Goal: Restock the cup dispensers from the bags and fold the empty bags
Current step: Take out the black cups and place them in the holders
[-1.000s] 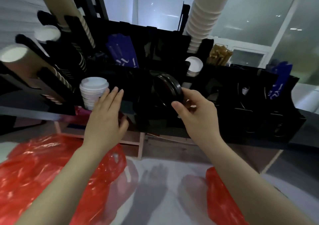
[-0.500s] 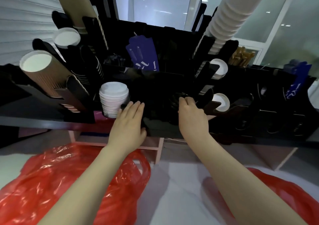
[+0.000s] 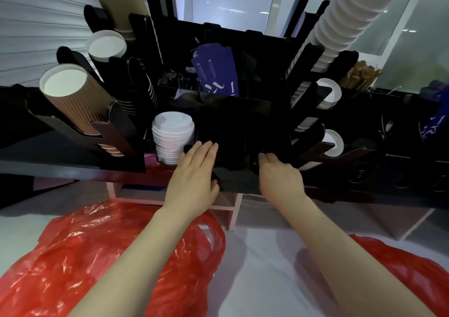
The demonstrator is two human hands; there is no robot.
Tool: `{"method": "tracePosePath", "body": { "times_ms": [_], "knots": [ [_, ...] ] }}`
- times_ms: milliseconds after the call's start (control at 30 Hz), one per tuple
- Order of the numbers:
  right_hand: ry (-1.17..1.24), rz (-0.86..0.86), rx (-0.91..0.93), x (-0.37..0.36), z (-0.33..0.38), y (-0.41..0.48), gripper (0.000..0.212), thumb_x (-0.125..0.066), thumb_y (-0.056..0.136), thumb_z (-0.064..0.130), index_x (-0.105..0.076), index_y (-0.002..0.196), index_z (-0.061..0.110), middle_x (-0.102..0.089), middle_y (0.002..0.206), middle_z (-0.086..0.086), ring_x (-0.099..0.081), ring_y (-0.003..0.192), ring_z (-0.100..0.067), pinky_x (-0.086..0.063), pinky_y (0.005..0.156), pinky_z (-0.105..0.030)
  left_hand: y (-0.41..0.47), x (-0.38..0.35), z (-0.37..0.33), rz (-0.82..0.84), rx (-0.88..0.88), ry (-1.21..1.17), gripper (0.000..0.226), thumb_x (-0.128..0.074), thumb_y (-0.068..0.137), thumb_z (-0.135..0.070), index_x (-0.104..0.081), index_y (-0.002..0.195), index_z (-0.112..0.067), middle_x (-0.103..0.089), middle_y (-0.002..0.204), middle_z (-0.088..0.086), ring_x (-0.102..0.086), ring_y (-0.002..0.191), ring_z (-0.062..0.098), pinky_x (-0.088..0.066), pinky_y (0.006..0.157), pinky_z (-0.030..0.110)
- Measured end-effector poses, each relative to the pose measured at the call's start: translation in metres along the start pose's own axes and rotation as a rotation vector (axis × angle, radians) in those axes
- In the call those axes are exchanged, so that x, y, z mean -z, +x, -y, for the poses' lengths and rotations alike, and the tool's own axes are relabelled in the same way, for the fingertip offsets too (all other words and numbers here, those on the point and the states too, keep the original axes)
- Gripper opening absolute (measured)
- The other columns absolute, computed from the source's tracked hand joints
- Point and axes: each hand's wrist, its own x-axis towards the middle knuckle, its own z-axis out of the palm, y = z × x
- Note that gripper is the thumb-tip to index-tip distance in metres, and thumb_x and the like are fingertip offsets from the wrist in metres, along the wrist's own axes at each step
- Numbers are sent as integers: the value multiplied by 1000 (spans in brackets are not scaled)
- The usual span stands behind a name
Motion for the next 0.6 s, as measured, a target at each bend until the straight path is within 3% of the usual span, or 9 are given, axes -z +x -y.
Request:
{"method": "tracePosePath", "body": {
  "times_ms": [133,233,333,433,600],
  "knots": [
    [-43,94,64,-1,-6,-4,73,-54,85,10,-20,150,14,-37,143,-7,-64,95,-33,-39,56,-33,-1,-1,-2,-12,-1,-3,75,-59,85,-18,-22,149,-10,-24,155,7,-11,146,23,-17,118,42],
    [-8,117,56,2,-8,-5,76,-54,87,12,-15,151,17,-32,147,-6,-62,99,-33,-44,60,-34,0,1,-2,-4,1,-4,74,-58,87,-20,-19,150,-10,-21,157,6,-8,146,22,-15,118,40],
    [191,-45,28,15,-2,-5,60,-49,89,10,-30,146,13,-44,139,-8,-61,97,-33,-50,67,-37,-1,6,1,11,2,-18,74,-55,90,-25,-15,151,-13,-16,158,4,-7,146,18,-12,119,38],
    [398,-262,122,34,15,-2,42,-51,91,10,-51,133,11,-58,121,-9,-59,99,-28,-53,72,-38,-12,16,10,-35,56,-42,75,-57,88,-23,-17,151,-12,-17,158,5,-13,146,19,-12,117,32],
    [503,-325,304,53,66,17,34,-59,89,16,-61,122,9,-64,116,-9,-55,106,-28,-45,90,-38,-32,31,32,-88,127,26,78,-62,85,-20,-20,150,-6,-16,157,10,-12,146,22,-11,116,34]
  ]
}}
